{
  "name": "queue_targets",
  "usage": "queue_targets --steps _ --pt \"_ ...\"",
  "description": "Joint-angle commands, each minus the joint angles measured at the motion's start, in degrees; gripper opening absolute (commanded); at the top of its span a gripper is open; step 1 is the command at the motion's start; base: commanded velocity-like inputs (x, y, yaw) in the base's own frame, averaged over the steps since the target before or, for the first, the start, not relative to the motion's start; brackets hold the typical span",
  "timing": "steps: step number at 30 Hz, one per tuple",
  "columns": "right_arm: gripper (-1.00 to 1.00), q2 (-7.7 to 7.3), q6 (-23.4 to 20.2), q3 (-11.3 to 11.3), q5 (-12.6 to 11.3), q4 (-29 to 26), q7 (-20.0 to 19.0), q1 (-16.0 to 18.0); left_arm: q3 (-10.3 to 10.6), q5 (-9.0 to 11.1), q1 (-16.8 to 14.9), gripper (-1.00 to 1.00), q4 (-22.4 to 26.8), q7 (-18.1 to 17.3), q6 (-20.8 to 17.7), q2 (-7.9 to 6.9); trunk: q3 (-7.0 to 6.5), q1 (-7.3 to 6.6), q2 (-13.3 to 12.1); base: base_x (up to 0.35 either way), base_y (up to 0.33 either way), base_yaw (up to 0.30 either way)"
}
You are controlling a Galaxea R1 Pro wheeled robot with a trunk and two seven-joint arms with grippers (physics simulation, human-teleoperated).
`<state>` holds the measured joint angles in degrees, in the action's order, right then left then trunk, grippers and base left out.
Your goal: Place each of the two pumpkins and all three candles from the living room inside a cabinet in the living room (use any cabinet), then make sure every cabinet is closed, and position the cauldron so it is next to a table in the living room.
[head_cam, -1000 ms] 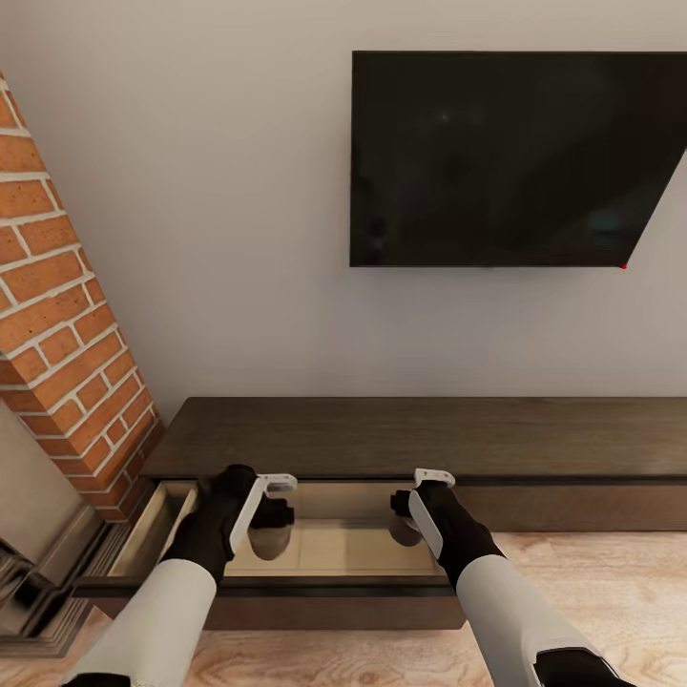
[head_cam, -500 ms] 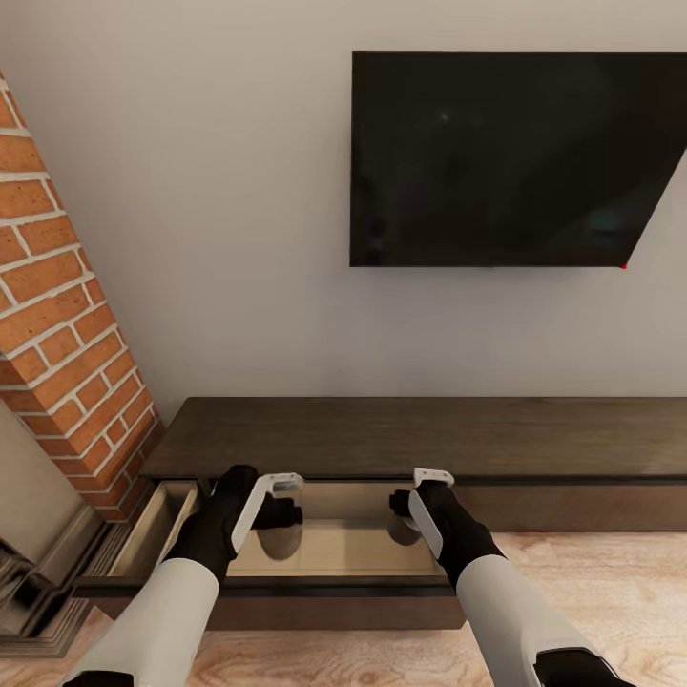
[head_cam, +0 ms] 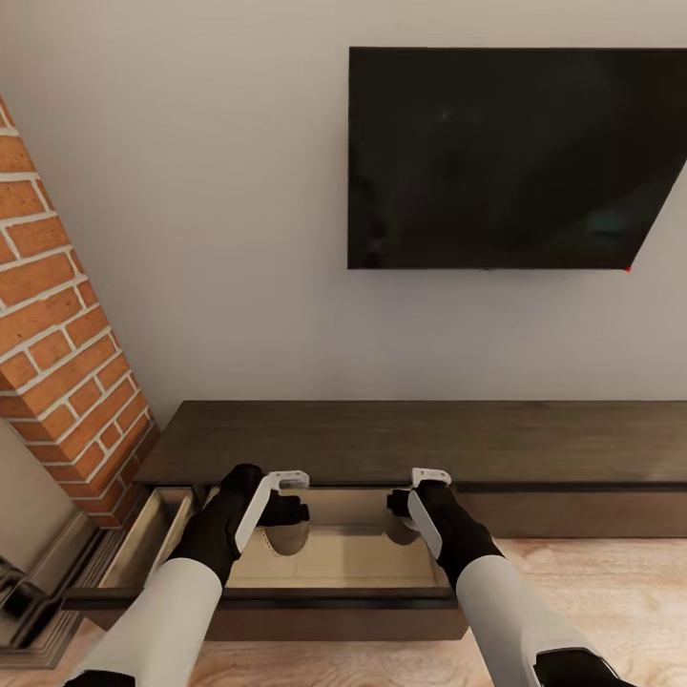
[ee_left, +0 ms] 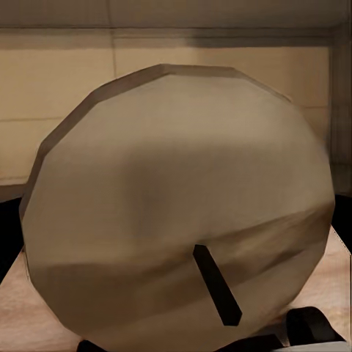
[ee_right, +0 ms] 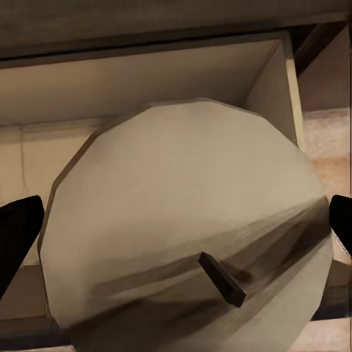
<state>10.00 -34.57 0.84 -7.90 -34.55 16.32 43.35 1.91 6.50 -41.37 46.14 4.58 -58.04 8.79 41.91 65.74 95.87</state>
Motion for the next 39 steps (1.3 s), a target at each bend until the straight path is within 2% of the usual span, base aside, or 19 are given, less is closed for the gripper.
queue_targets --steps 1,6,20,34,39 --pt "-1.00 0.00 -0.1 0.1 -0.6 -0.1 0.5 0.0 0.5 0.5 0.0 -1.00 0.1 0.5 -0.2 -0.02 0.05 0.01 0.0 0.101 -0.093 0.000" --pt "-1.00 0.00 -0.1 0.1 -0.6 -0.1 0.5 0.0 1.8 0.8 0.0 -1.00 0.2 0.5 -0.2 0.00 0.05 0.01 0.0 0.052 -0.048 0.000" --pt "-1.00 0.00 -0.2 0.1 -0.6 -0.1 0.4 0.0 2.2 1.5 0.0 -1.00 0.3 0.5 -0.2 0.00 0.05 0.01 0.0 0.040 -0.042 0.000" --pt "-1.00 0.00 -0.2 0.2 -0.6 0.0 0.2 0.0 2.7 1.7 0.0 -1.00 0.3 0.2 0.0 0.00 2.57 3.08 5.6 0.000 0.000 0.000" --pt "-1.00 0.00 -0.2 0.3 -0.6 0.0 -2.1 0.0 2.9 1.7 0.0 -1.00 0.3 0.1 0.0 0.00 3.46 4.18 7.6 0.000 0.000 0.000"
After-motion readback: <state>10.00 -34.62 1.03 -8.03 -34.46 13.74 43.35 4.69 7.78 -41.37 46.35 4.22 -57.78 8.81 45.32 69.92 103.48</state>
